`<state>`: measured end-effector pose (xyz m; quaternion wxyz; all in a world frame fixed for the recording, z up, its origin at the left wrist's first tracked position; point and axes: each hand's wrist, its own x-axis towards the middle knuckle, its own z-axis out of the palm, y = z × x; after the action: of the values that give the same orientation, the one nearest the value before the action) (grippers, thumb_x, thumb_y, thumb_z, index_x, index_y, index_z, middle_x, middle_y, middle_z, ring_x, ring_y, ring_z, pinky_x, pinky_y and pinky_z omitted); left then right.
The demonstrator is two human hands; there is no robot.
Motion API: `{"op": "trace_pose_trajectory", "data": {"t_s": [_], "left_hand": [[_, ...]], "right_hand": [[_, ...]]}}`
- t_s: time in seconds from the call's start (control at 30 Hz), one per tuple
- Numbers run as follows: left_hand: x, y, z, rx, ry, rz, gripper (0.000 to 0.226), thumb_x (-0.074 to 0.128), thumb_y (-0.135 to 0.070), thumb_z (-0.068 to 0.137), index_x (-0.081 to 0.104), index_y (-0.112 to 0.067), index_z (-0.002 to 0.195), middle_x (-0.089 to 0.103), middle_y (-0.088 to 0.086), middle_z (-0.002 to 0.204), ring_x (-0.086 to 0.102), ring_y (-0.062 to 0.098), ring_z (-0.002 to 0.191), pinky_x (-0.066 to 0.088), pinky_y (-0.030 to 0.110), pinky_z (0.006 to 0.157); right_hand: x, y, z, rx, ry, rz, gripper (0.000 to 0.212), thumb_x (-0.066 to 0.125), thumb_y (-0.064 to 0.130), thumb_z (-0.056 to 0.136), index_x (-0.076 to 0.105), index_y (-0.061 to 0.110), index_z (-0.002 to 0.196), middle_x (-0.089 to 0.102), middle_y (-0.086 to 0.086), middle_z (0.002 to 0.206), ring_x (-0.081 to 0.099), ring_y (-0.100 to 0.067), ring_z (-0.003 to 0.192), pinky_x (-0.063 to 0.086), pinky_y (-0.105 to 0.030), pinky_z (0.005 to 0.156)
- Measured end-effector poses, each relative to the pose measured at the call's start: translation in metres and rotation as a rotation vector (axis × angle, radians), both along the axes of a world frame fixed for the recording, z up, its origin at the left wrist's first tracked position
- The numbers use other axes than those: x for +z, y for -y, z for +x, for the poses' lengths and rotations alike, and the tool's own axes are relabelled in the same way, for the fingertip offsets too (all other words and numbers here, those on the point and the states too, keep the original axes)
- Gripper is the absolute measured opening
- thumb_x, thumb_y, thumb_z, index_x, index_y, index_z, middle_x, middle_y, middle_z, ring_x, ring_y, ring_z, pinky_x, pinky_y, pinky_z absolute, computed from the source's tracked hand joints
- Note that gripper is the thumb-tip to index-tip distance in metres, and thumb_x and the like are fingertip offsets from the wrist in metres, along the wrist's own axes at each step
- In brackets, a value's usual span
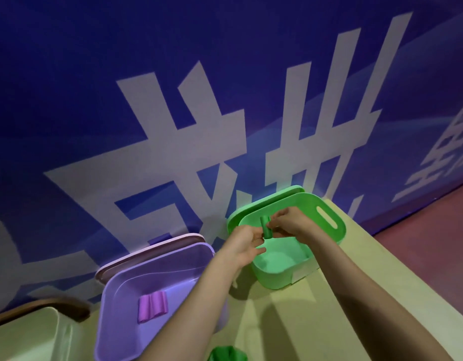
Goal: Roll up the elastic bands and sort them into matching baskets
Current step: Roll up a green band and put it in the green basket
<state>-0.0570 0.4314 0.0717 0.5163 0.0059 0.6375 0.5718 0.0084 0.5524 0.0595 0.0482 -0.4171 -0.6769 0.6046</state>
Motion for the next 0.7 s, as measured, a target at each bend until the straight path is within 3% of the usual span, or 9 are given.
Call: {"op": "trace_pose_trajectory", "data": {"t_s": [0.07,0.13,0.23,0.37,0.5,0.57,0.6,0.67,0.7], "left_hand": [[-0.001,-0.007,-0.008,0.049,0.082,-0.057,0.053,0.043,-0.01,0.098,0.023,0.0,0.146,0.019,0.02,0.155,0.016,0.032,0.144,0.014,0.052,0.115],[-0.002,-0.015,-0.009,0.084,0.16,-0.067,0.064,0.045,-0.018,0.097,0.011,-0.006,0.15,0.004,0.016,0.159,0.007,0.031,0.146,0.009,0.052,0.115],[-0.002,-0.026,-0.008,0.131,0.214,-0.096,0.062,0.044,-0.022,0.098,0.014,-0.009,0.15,0.015,0.014,0.157,0.024,0.033,0.142,0.027,0.05,0.108],[-0.011,-0.037,-0.01,0.13,0.234,-0.2,0.062,0.048,-0.032,0.096,0.021,-0.012,0.149,0.025,0.018,0.153,0.037,0.036,0.133,0.032,0.046,0.11],[-0.021,-0.044,-0.01,0.083,0.17,-0.266,0.049,0.043,-0.038,0.098,0.037,-0.008,0.136,0.047,0.019,0.12,0.054,0.031,0.085,0.043,0.039,0.088],[-0.031,-0.048,-0.013,0.04,0.14,-0.304,0.04,0.042,-0.044,0.098,0.049,-0.006,0.107,0.05,0.02,0.113,0.054,0.029,0.082,0.043,0.037,0.074],[-0.034,-0.048,-0.013,0.017,0.131,-0.324,0.042,0.042,-0.046,0.098,0.049,-0.004,0.097,0.052,0.02,0.113,0.055,0.029,0.086,0.042,0.037,0.071],[-0.037,-0.049,-0.014,0.015,0.137,-0.338,0.042,0.043,-0.047,0.097,0.047,-0.005,0.096,0.055,0.019,0.116,0.056,0.03,0.095,0.043,0.037,0.073],[-0.039,-0.051,-0.015,0.02,0.152,-0.333,0.041,0.043,-0.047,0.096,0.047,-0.007,0.102,0.055,0.019,0.116,0.056,0.03,0.099,0.042,0.037,0.072]], "right_hand": [[-0.016,-0.006,-0.011,0.051,0.131,0.001,0.023,0.066,-0.005,0.082,0.054,0.004,0.065,0.054,-0.012,0.06,0.054,-0.016,0.047,0.052,-0.024,0.05],[-0.032,-0.007,-0.022,0.12,0.276,0.02,0.023,0.065,-0.005,0.083,0.053,0.002,0.064,0.054,-0.012,0.055,0.053,-0.015,0.041,0.051,-0.026,0.048],[-0.05,-0.006,-0.037,0.211,0.433,0.044,0.022,0.061,-0.005,0.084,0.053,0.001,0.065,0.056,-0.012,0.049,0.056,-0.015,0.043,0.053,-0.028,0.052],[-0.064,0.0,-0.054,0.35,0.568,0.031,0.025,0.054,0.004,0.093,0.054,0.003,0.068,0.057,-0.01,0.066,0.056,-0.009,0.038,0.051,-0.021,0.052],[-0.071,0.001,-0.061,0.325,0.566,0.069,0.038,0.046,0.009,0.097,0.053,0.018,0.061,0.048,0.008,0.029,0.043,-0.001,0.021,0.044,-0.021,0.044],[-0.073,0.005,-0.065,0.352,0.589,0.06,0.032,0.045,0.015,0.097,0.045,0.018,0.066,0.044,0.012,0.025,0.044,0.0,0.023,0.049,-0.019,0.042],[-0.084,0.004,-0.068,0.327,0.599,0.048,0.034,0.045,0.02,0.097,0.045,0.018,0.064,0.048,0.011,0.029,0.051,0.001,0.031,0.053,-0.013,0.058],[-0.094,0.004,-0.069,0.458,0.593,0.173,0.039,0.046,0.025,0.096,0.046,0.016,0.058,0.059,0.005,0.045,0.064,-0.006,0.065,0.041,-0.022,0.102],[-0.097,0.004,-0.068,0.473,0.594,0.208,0.039,0.046,0.025,0.095,0.045,0.016,0.057,0.063,0.005,0.05,0.062,-0.009,0.077,0.034,-0.025,0.109]]}}
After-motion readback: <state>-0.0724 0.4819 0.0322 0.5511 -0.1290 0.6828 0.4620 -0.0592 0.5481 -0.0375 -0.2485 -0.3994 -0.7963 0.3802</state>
